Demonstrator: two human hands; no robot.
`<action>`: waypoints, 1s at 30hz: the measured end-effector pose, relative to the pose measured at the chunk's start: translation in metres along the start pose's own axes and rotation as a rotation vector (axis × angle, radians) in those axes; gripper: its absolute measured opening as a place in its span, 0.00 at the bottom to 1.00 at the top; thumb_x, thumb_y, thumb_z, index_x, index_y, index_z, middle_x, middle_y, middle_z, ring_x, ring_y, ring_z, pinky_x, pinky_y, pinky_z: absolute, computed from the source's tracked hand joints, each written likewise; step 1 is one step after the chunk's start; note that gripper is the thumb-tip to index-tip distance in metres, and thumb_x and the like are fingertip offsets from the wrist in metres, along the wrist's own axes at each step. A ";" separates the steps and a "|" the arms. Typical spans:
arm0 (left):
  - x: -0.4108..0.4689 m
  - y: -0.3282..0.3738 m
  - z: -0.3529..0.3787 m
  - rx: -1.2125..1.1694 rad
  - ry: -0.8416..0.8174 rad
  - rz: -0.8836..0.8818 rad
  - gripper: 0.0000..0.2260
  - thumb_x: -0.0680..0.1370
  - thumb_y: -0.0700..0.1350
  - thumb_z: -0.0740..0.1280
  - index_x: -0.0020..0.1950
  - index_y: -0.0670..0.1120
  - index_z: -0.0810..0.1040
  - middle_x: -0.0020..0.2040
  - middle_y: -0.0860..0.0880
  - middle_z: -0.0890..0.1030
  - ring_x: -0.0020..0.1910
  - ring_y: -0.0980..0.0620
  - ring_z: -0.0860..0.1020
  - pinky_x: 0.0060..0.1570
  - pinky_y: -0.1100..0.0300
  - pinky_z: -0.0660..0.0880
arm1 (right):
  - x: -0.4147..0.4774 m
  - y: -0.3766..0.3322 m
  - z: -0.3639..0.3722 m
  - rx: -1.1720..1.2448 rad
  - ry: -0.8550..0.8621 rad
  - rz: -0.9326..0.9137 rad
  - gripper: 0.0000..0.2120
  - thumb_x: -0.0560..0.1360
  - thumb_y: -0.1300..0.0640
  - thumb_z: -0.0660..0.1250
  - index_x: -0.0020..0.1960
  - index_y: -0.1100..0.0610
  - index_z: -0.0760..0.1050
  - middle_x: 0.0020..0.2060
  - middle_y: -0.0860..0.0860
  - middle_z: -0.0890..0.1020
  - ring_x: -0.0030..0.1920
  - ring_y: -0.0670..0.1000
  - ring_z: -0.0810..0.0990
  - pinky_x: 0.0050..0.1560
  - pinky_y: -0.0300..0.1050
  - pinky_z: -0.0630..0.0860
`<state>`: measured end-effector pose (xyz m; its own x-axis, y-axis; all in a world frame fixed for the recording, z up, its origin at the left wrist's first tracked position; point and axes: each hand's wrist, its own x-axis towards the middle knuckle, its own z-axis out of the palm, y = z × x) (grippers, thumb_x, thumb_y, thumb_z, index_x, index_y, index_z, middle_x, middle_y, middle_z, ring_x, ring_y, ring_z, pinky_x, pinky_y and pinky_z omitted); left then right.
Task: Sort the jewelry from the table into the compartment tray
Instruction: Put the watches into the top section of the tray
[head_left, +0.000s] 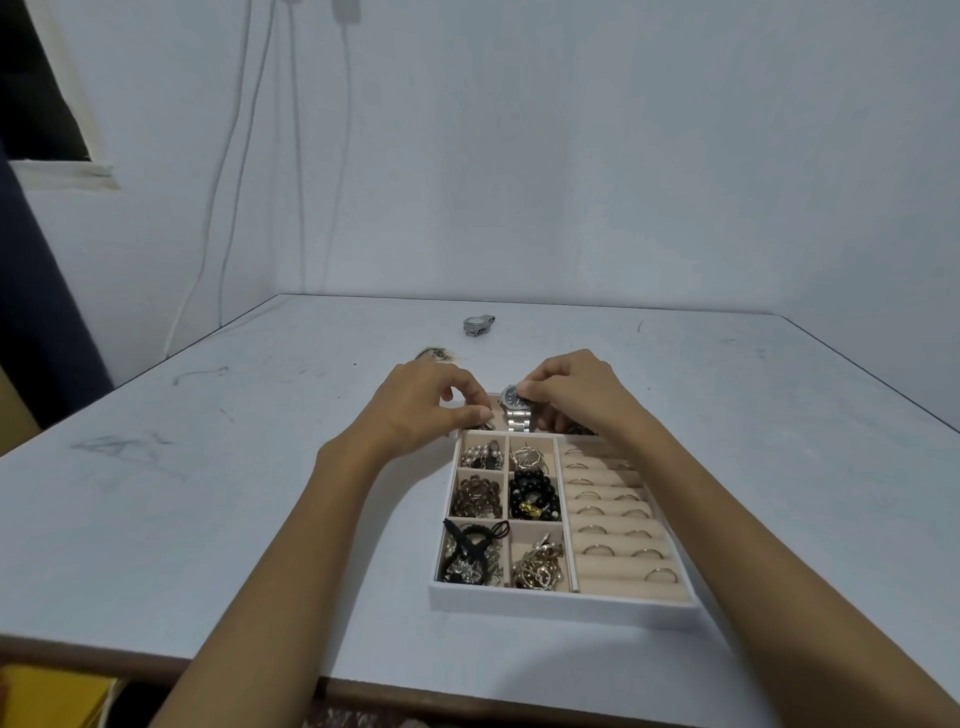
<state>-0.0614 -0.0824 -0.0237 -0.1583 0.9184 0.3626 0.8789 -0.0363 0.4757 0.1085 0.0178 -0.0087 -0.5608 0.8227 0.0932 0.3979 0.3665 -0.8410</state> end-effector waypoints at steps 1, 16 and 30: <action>0.000 0.000 0.000 0.001 -0.001 0.000 0.03 0.72 0.54 0.71 0.44 0.57 0.83 0.44 0.56 0.82 0.44 0.60 0.73 0.42 0.58 0.67 | 0.001 0.000 0.001 -0.022 0.016 -0.007 0.08 0.75 0.58 0.68 0.46 0.62 0.82 0.28 0.55 0.80 0.21 0.45 0.74 0.23 0.33 0.69; -0.003 0.005 -0.004 -0.024 -0.025 -0.037 0.01 0.72 0.54 0.72 0.40 0.60 0.82 0.41 0.51 0.82 0.48 0.54 0.76 0.49 0.51 0.76 | -0.004 -0.003 -0.005 -0.058 -0.068 -0.013 0.10 0.69 0.56 0.76 0.46 0.60 0.81 0.36 0.58 0.85 0.32 0.51 0.83 0.37 0.40 0.81; -0.001 0.004 -0.005 0.033 -0.001 -0.191 0.04 0.70 0.57 0.73 0.40 0.61 0.80 0.51 0.56 0.78 0.47 0.56 0.73 0.46 0.55 0.68 | -0.009 0.000 0.011 0.240 -0.028 0.054 0.10 0.70 0.65 0.74 0.50 0.64 0.79 0.40 0.62 0.83 0.32 0.52 0.82 0.37 0.41 0.80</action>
<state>-0.0598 -0.0855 -0.0179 -0.3233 0.9078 0.2673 0.8473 0.1519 0.5090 0.1063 0.0057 -0.0156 -0.5644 0.8248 0.0329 0.2460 0.2061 -0.9471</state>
